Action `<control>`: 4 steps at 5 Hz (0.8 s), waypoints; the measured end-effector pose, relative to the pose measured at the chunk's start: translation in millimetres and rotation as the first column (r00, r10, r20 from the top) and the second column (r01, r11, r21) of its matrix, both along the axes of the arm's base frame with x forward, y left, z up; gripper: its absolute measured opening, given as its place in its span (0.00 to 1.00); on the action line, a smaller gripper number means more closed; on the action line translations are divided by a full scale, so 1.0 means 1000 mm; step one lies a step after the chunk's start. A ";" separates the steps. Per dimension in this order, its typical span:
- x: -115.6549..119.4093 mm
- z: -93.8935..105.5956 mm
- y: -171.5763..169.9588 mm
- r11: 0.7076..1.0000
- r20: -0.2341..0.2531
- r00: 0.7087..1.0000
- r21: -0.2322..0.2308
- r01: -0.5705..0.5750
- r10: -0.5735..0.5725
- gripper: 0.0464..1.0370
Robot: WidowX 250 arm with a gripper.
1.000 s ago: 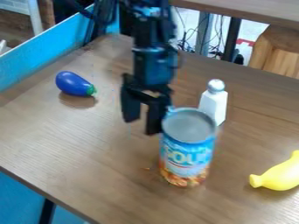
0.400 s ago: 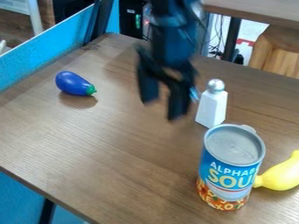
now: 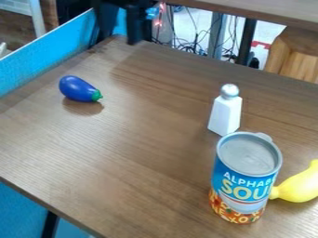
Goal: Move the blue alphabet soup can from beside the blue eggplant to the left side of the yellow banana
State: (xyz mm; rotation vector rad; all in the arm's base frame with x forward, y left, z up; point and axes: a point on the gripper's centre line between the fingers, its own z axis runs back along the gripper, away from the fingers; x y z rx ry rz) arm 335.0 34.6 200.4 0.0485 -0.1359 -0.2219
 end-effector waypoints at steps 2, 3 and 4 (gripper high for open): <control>0.014 -0.026 0.063 0.998 -0.063 0.996 0.029 -0.059 0.061 0.96; 0.014 -0.026 0.064 0.998 -0.064 0.996 0.032 -0.054 0.056 0.96; 0.014 -0.027 0.064 0.998 -0.065 0.996 0.032 -0.056 0.057 0.96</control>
